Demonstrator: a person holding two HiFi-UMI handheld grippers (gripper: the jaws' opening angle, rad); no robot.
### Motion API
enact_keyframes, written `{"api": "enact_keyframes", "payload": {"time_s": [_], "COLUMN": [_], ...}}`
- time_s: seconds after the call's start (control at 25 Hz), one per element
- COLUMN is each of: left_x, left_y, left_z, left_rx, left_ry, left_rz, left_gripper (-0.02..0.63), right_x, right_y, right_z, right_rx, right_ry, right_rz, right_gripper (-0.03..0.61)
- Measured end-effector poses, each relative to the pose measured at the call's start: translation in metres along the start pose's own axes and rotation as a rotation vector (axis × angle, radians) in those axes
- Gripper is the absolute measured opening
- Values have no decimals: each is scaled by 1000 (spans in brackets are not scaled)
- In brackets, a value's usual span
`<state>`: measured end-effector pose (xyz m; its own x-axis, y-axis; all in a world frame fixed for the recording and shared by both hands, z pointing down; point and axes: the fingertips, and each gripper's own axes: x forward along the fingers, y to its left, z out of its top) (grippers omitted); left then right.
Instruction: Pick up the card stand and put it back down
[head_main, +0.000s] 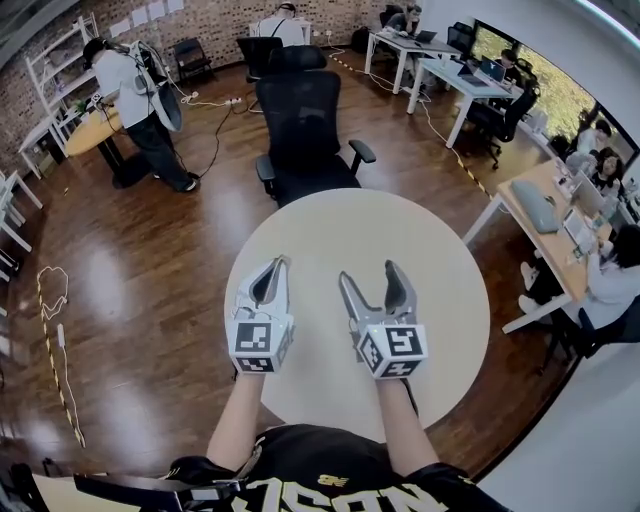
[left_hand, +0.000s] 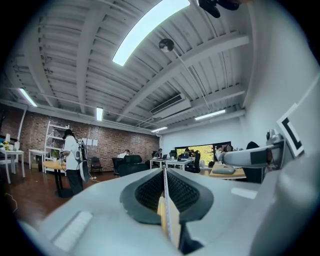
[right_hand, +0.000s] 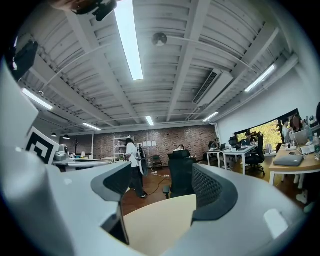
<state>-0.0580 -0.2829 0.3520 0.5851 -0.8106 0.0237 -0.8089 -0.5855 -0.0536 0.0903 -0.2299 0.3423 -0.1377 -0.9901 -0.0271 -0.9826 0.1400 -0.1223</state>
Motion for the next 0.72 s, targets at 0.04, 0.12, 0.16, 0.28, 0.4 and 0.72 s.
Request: {"api": "enact_keyframes", "payload": {"time_s": [0.04, 0.12, 0.16, 0.28, 0.4, 0.72], "left_x": [0, 0, 0, -1, -3, -1], "left_y": [-2, -2, -2, -1, -4, -12], "left_z": [0, -1, -1, 4, 3, -1], "left_rx": [-6, -23, -28, -43, -50, -55], "left_ry": [-1, -3, -4, -1, 4, 13], "left_rz": [-7, -11, -10, -4, -9, -53], "left_gripper": [12, 12, 12, 14, 14, 14], "right_x": [0, -1, -1, -2, -5, -10], "right_y": [-1, -4, -5, -5, -3, -6], "right_z": [-1, -1, -1, 2, -1, -10], "right_rx": [0, 1, 2, 5, 9, 20], "right_ry": [0, -3, -5, -9, -4, 11], "right_rz": [-1, -6, -8, -6, -1, -17], "right_gripper": [383, 383, 383, 383, 383, 383]}}
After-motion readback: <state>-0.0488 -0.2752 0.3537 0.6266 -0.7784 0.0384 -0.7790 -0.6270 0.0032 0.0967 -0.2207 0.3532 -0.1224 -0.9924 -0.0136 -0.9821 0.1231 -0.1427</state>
